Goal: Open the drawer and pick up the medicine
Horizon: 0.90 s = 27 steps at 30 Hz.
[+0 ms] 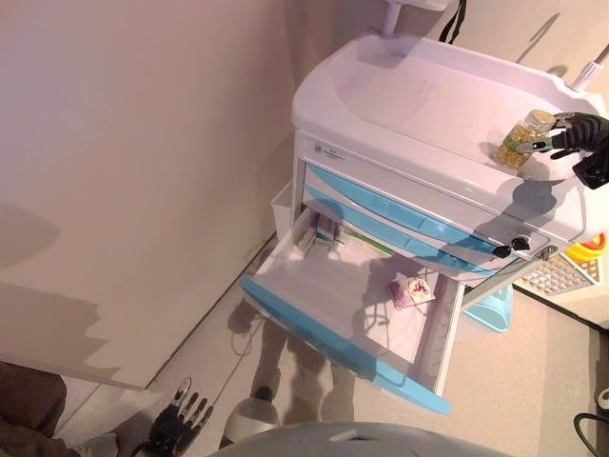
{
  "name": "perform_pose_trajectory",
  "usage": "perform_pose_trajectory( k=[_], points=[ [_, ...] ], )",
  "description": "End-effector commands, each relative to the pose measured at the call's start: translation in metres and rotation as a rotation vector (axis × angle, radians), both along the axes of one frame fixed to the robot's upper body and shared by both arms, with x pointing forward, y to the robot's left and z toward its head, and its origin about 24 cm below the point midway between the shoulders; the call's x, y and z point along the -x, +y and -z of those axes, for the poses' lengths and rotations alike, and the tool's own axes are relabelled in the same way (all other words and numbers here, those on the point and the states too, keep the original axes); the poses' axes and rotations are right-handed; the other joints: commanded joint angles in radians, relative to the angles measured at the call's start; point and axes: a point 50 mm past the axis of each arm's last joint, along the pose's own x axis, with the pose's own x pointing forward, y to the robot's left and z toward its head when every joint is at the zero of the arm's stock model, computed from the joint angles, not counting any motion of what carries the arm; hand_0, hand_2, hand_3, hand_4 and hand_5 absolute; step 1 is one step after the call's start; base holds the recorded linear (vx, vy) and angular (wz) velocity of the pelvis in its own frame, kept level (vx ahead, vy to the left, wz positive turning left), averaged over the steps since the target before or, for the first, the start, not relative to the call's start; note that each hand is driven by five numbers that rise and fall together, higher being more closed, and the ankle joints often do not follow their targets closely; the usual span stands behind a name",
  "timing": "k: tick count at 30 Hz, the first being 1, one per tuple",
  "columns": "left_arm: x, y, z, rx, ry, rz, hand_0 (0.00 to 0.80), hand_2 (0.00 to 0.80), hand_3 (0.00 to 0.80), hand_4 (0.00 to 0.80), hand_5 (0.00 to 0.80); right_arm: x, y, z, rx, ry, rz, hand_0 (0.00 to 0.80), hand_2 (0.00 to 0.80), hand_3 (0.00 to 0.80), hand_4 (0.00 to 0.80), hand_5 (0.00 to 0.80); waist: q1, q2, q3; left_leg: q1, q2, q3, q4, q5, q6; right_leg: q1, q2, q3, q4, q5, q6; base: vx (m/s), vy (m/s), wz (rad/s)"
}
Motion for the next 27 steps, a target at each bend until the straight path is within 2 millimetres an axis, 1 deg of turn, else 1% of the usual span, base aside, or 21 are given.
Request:
perform_pose_trajectory(
  k=[1, 5, 12, 15, 18, 20, 23, 27],
  points=[
    [0.009, 0.010, -0.002, -0.032, 0.029, 0.067, 0.000, 0.000, 0.000, 0.000, 0.000, -0.004, 0.017, -0.063, 0.167, -0.195, -0.044, 0.000, 0.000, 0.000, 0.000, 0.000, 0.021, -0.005, -0.029, -0.033, -0.007, -0.058, 0.038, -0.083, -0.002, -0.055, -0.026, -0.042, 0.105, -0.021, 0.037, 0.000, 0.000, 0.00],
    [0.010, 0.009, -0.002, -0.031, 0.027, 0.072, 0.000, 0.000, 0.000, 0.000, 0.000, -0.002, 0.025, -0.080, 0.192, -0.290, -0.055, 0.000, 0.000, 0.000, 0.000, 0.000, 0.011, -0.005, -0.032, -0.031, -0.006, -0.051, 0.038, -0.083, -0.003, -0.056, -0.025, -0.037, 0.105, -0.017, 0.038, 0.000, 0.000, 0.00],
    [0.006, 0.010, -0.004, -0.041, 0.006, 0.095, 0.000, 0.000, 0.000, 0.000, 0.000, 0.005, 0.038, -0.110, 0.166, -0.433, -0.066, 0.000, 0.000, 0.000, 0.000, 0.000, -0.014, -0.009, -0.037, -0.028, -0.005, -0.033, 0.040, -0.086, -0.003, -0.059, -0.024, -0.021, 0.102, -0.013, 0.038, -0.012, -0.003, -0.03],
    [0.004, 0.011, -0.005, -0.060, -0.006, 0.135, 0.000, 0.000, 0.000, 0.000, 0.000, 0.011, 0.044, -0.126, 0.159, -0.509, -0.087, 0.000, 0.000, 0.000, 0.000, 0.000, -0.030, -0.011, -0.042, -0.027, -0.005, -0.021, 0.040, -0.088, -0.003, -0.066, -0.022, -0.009, 0.101, -0.010, 0.040, -0.040, -0.011, -0.10],
    [-0.002, 0.010, -0.007, -0.091, -0.034, 0.207, 0.000, 0.000, 0.000, 0.000, 0.000, 0.019, 0.053, -0.141, 0.164, -0.577, -0.124, 0.000, 0.000, 0.000, 0.000, 0.000, -0.052, -0.010, -0.048, -0.027, -0.003, -0.003, 0.041, -0.090, -0.002, -0.073, -0.021, 0.005, 0.101, -0.007, 0.041, -0.046, -0.007, -0.08],
    [-0.004, 0.008, -0.008, -0.104, -0.046, 0.250, 0.000, 0.000, 0.000, 0.000, 0.000, 0.023, 0.058, -0.147, 0.171, -0.622, -0.152, 0.000, 0.000, 0.000, 0.000, 0.000, -0.064, -0.008, -0.051, -0.027, -0.002, 0.006, 0.039, -0.090, -0.002, -0.079, -0.020, 0.012, 0.101, -0.005, 0.042, -0.045, -0.008, -0.13],
    [-0.008, 0.004, -0.008, -0.142, -0.051, 0.346, 0.000, 0.000, 0.000, 0.000, 0.000, 0.033, 0.071, -0.155, 0.170, -0.690, -0.210, 0.000, 0.000, 0.000, 0.000, 0.000, -0.090, -0.005, -0.056, -0.025, 0.000, 0.025, 0.039, -0.090, -0.001, -0.087, -0.017, 0.027, 0.101, -0.004, 0.042, -0.048, -0.008, -0.14],
    [-0.012, 0.000, -0.008, -0.228, -0.037, 0.525, 0.000, 0.000, 0.000, 0.000, 0.000, 0.045, 0.084, -0.150, 0.110, -0.765, -0.294, 0.000, 0.000, 0.000, 0.000, 0.000, -0.131, 0.002, -0.062, -0.024, 0.005, 0.052, 0.041, -0.094, -0.001, -0.100, -0.013, 0.048, 0.104, -0.004, 0.043, -0.050, -0.014, -0.19]
  ],
)
